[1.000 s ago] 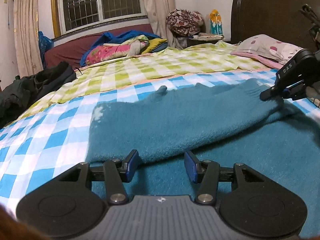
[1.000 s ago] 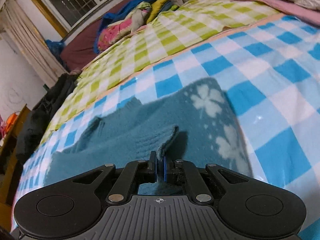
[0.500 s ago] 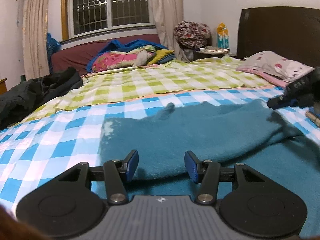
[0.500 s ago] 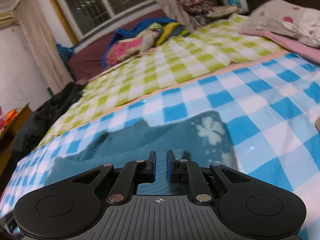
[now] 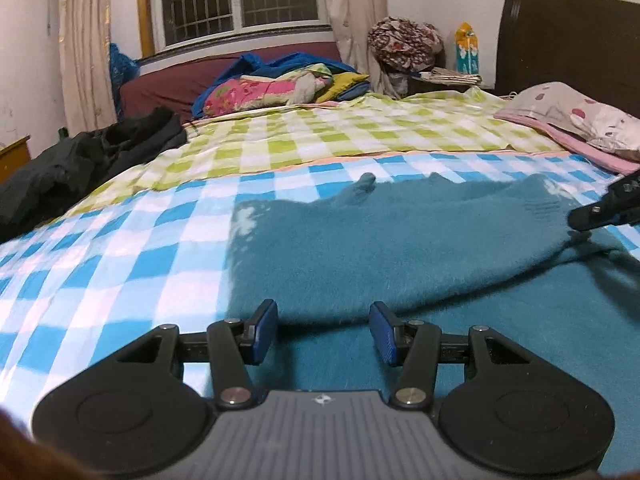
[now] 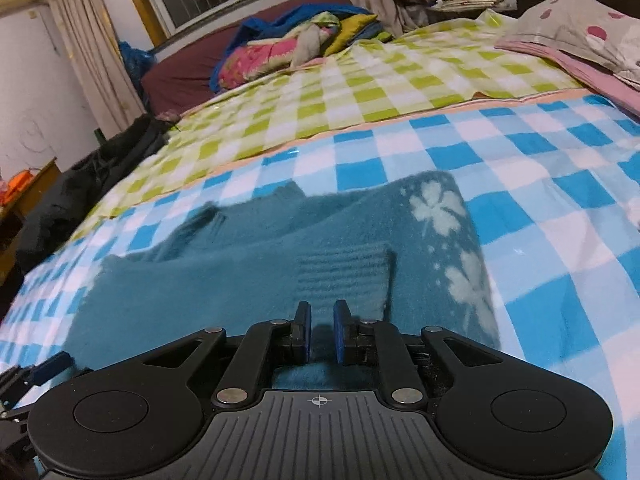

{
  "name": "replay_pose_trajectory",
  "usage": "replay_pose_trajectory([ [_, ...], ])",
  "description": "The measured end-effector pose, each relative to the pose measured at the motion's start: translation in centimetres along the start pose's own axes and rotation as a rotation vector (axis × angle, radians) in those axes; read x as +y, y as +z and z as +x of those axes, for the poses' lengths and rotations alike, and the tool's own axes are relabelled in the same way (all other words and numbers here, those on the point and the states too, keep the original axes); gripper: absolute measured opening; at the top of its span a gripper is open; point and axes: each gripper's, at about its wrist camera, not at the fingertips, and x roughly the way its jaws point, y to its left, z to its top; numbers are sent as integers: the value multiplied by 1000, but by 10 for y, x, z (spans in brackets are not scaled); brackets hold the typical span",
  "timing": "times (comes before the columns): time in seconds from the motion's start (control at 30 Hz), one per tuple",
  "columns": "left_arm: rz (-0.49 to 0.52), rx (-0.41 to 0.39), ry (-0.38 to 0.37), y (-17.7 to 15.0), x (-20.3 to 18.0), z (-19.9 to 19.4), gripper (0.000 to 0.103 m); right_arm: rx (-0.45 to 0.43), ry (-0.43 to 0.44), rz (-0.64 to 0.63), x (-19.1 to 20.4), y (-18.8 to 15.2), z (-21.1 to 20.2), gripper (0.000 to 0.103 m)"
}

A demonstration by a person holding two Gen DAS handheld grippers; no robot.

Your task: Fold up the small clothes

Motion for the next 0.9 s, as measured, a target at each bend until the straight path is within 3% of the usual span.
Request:
replay_pose_trajectory([
  [0.33, -30, 59, -2, -62, 5, -82, 56, 102, 10, -43, -3, -90, -85, 21],
  [0.53, -50, 76, 20, -94, 5, -125, 56, 93, -16, -33, -9, -130, -135, 27],
  [0.9, -78, 62, 72, -126, -1, -153, 57, 40, -113, -16, -23, -184, -189, 31],
])
